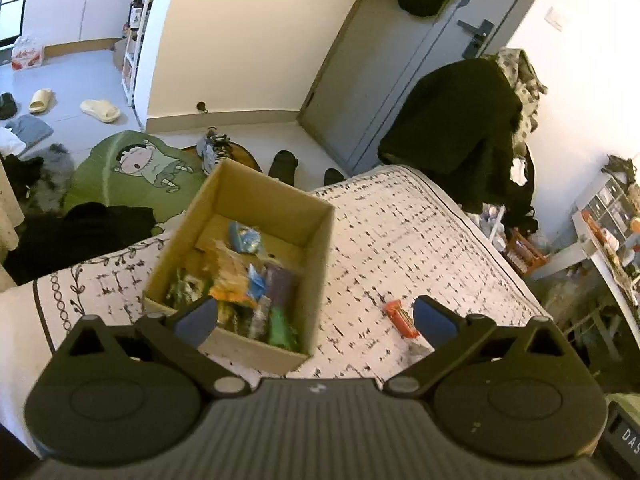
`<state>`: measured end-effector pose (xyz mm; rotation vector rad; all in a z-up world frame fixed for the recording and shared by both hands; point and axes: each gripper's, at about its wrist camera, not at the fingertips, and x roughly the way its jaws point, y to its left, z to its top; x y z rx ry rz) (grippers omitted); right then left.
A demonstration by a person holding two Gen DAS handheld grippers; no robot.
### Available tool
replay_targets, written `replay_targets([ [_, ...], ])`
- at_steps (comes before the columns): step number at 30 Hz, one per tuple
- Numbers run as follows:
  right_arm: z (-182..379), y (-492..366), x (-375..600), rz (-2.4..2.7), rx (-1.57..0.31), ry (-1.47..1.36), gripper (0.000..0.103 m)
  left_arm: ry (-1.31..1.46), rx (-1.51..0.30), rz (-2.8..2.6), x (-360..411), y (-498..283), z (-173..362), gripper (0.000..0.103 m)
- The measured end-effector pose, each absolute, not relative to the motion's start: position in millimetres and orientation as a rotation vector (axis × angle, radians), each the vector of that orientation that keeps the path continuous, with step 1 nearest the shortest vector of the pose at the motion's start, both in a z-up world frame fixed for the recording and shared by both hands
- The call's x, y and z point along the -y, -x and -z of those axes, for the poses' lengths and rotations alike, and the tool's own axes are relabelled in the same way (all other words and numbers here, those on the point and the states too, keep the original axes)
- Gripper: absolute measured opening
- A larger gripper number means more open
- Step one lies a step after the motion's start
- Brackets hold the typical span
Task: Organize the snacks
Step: 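Move both grippers back toward the remaining snacks on the bed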
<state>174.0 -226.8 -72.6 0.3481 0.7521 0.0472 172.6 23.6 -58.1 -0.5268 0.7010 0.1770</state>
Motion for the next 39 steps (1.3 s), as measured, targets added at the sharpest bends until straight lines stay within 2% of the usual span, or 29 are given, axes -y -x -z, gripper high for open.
replay_targets([
  [12,90,-167,276,0.037,-0.811,-0.530,0.103,0.547,-0.781,-0.072,22,-170,75,0.103],
  [18,103,-172,287,0.059,-0.835,-0.628,0.099,0.569,-0.825,-0.044,42,-176,89,0.102],
  [22,116,-179,289,0.067,-0.872,-0.708,0.085,0.591,-0.833,-0.027,50,-182,100,0.102],
  [29,137,-197,302,0.122,-0.912,-0.840,0.068,0.607,-0.870,-0.013,68,-198,120,0.100],
  [31,146,-202,305,0.126,-0.934,-0.890,0.060,0.611,-0.873,-0.008,73,-202,125,0.099],
  [32,152,-204,306,0.135,-0.947,-0.916,0.057,0.610,-0.875,-0.010,75,-204,128,0.098],
  [34,161,-208,305,0.148,-0.980,-0.930,0.045,0.616,-0.880,-0.012,78,-208,133,0.093],
  [39,170,-216,307,0.221,-0.995,-0.916,0.044,0.657,-0.925,0.007,84,-223,153,0.061],
])
